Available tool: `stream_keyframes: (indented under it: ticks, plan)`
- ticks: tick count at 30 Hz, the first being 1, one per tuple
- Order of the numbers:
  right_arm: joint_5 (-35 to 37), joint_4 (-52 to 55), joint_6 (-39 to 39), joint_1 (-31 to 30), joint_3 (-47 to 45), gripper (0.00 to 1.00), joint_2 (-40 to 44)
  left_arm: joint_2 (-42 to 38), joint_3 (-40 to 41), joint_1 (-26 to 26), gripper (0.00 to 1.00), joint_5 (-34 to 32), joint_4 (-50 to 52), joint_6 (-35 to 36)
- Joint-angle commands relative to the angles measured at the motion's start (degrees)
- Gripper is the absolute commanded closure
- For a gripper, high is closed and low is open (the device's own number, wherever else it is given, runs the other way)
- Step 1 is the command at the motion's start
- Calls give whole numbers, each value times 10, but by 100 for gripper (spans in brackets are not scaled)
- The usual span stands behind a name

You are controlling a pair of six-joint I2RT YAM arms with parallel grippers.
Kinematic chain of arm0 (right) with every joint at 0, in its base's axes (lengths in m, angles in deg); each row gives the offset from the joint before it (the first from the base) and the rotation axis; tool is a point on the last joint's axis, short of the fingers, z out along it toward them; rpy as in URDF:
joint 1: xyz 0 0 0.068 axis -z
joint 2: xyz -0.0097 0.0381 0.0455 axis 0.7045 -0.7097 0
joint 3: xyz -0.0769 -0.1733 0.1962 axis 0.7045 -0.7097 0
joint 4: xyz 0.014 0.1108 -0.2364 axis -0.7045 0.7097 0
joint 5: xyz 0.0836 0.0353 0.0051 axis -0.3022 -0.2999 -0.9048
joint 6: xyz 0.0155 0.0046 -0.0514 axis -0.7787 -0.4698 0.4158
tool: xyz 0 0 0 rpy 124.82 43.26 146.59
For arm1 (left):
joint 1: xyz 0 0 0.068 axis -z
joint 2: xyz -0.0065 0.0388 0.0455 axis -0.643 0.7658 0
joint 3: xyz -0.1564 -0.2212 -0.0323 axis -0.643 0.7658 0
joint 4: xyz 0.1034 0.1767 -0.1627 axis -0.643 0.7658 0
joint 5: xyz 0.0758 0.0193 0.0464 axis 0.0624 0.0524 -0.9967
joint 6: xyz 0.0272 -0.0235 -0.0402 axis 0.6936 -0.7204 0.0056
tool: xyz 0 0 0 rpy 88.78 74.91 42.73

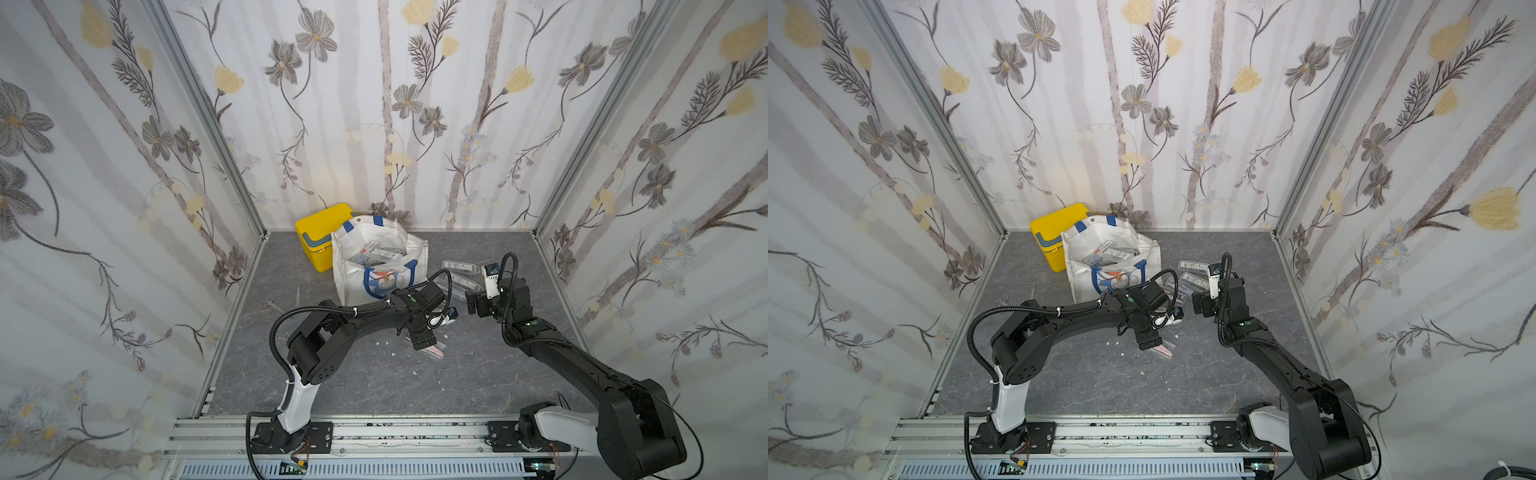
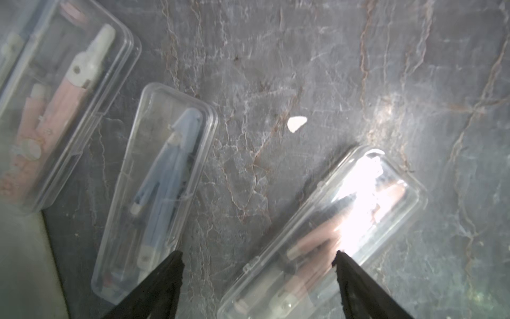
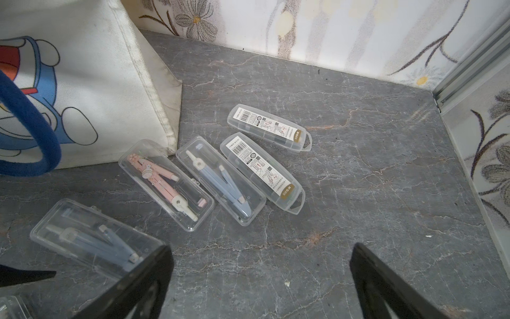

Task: Put the compass set into the canvas bag
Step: Pick up the compass set at the center of the board.

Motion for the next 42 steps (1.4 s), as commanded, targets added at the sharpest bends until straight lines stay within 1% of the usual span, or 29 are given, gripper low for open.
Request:
stream_keyframes:
  ticks: [1, 9, 18, 25, 26, 28, 31, 35, 37, 39, 42]
  plan:
    - [-7, -23, -9, 4, -7, 0, 5, 7, -15, -4, 15, 23, 50, 24]
    - [-18, -37, -15, 14, -18, 1, 2, 10, -9, -6, 13, 28, 77, 45]
    - [-27, -52, -20, 20, -27, 1, -3, 20, -21, -4, 13, 2, 68, 32]
    - [-30, -54, -20, 26, -32, 1, -1, 34, -35, 0, 15, -13, 84, 31]
    - [-30, -55, -20, 27, -32, 1, 0, 33, -32, 2, 17, -17, 83, 32]
    - [-31, -57, -21, 29, -33, 0, 0, 33, -28, 4, 22, -23, 86, 39]
    - [-35, -59, -23, 30, -33, 1, 0, 41, -27, 6, 26, -30, 91, 40]
    - [-38, -60, -24, 32, -35, 1, 1, 46, -29, 9, 29, -33, 86, 38]
    - [-37, -59, -24, 33, -37, 0, 4, 45, -34, 11, 32, -33, 91, 37]
    - [-37, -61, -24, 35, -39, 1, 6, 41, -33, 12, 32, -37, 92, 33]
    - [-38, -63, -27, 38, -41, 0, 10, 32, -27, 13, 36, -45, 85, 29]
